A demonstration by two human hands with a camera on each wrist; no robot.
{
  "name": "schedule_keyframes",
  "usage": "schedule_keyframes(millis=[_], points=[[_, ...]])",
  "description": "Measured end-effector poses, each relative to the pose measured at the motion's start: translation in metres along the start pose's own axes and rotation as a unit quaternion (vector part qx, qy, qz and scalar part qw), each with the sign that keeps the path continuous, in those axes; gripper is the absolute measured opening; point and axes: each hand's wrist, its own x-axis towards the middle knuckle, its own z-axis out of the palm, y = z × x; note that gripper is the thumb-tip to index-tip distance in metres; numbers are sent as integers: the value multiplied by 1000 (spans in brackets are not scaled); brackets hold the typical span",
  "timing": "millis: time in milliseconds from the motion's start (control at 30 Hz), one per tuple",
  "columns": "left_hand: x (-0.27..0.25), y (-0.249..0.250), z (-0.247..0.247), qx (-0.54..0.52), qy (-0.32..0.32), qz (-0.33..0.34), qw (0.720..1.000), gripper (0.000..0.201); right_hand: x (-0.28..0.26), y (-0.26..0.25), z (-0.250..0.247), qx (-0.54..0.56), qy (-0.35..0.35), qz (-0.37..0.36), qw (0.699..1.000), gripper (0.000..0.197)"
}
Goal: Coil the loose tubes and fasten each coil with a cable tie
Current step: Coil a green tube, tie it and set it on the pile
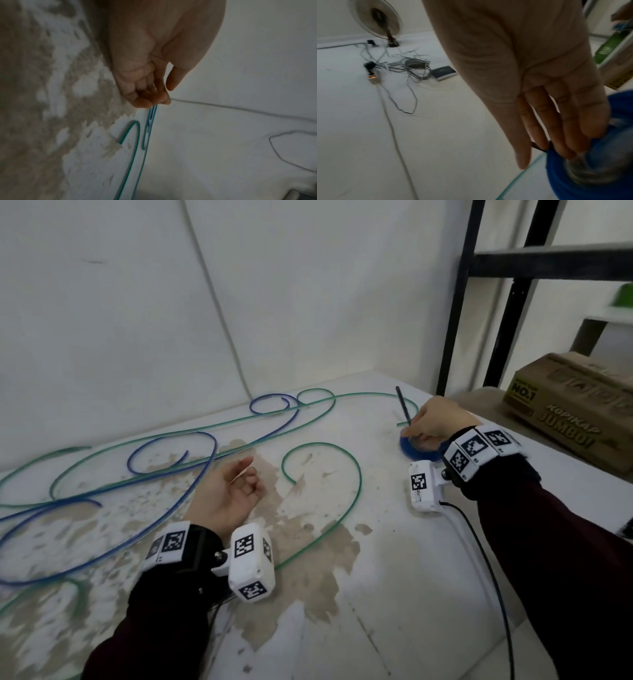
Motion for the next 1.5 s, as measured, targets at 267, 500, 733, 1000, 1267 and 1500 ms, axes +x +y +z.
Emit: schedule_keyframes(millis=[267, 500, 733, 1000, 1267, 1500], points=[[-1, -1, 0, 28, -2, 10, 1000, 22, -23, -90, 52, 26, -128, -156, 979, 26], [0, -1, -2, 5, -10, 2, 1000, 21, 0, -118, 78, -121, -138, -120, 976, 29], [1, 0, -2, 27, -8, -1, 1000, 20, 17, -92, 83, -176, -96, -120, 972, 45], [-32, 53, 9, 331, -68, 71, 938, 10, -31, -151, 70, 210, -214, -208, 931, 20], [-98, 140, 18, 348, -47, 375, 858, 23, -101, -223, 47, 371, -215, -371, 824, 34], [-113, 153, 12, 205, -79, 460, 860, 20, -121, -259, 56, 495, -250, -385, 738, 26]])
